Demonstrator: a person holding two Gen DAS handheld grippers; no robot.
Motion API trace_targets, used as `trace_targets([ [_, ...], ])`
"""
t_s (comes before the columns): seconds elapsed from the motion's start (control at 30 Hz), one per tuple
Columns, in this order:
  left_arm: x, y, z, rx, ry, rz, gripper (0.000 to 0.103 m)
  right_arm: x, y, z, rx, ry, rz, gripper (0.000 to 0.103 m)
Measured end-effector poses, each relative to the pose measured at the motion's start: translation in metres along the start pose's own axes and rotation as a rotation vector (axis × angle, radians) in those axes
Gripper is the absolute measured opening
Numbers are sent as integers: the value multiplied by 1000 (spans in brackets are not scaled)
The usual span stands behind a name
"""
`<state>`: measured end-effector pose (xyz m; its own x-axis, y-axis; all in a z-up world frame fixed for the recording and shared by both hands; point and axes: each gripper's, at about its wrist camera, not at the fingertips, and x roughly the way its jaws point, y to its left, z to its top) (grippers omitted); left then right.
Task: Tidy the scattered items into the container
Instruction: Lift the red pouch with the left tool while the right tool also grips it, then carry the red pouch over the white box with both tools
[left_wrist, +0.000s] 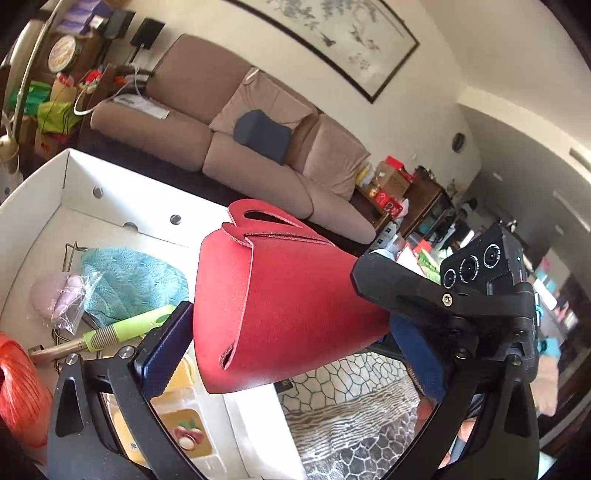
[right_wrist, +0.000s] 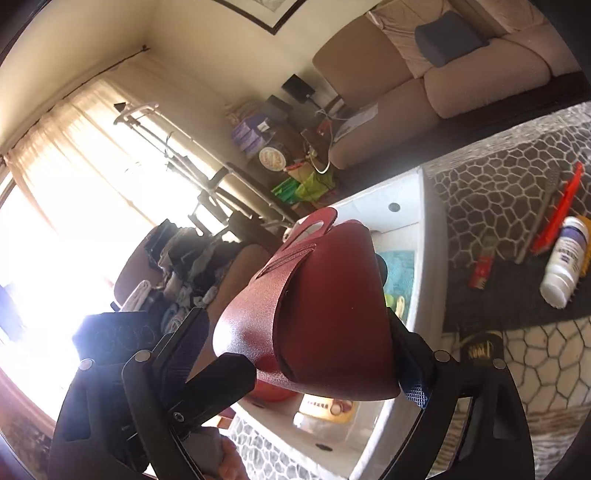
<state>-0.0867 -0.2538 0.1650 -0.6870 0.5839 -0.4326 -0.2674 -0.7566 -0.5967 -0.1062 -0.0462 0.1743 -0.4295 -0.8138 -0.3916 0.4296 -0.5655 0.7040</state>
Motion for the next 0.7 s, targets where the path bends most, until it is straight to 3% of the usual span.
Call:
trace_targets([
  [0.2, 39, 55, 64, -18, 149, 112, 102, 75, -21, 47, 173, 70, 44, 92],
  [0.33, 73, 96, 85, -88, 228, 125, 103, 119, -42, 62, 242, 89, 29, 94],
  [0.57, 106, 143, 94, -183, 256, 299, 103, 175, -85, 74, 377, 117, -51, 93],
  [0.7, 93, 154, 86, -173, 247, 379, 103, 181, -73, 84, 264, 153, -136, 94],
])
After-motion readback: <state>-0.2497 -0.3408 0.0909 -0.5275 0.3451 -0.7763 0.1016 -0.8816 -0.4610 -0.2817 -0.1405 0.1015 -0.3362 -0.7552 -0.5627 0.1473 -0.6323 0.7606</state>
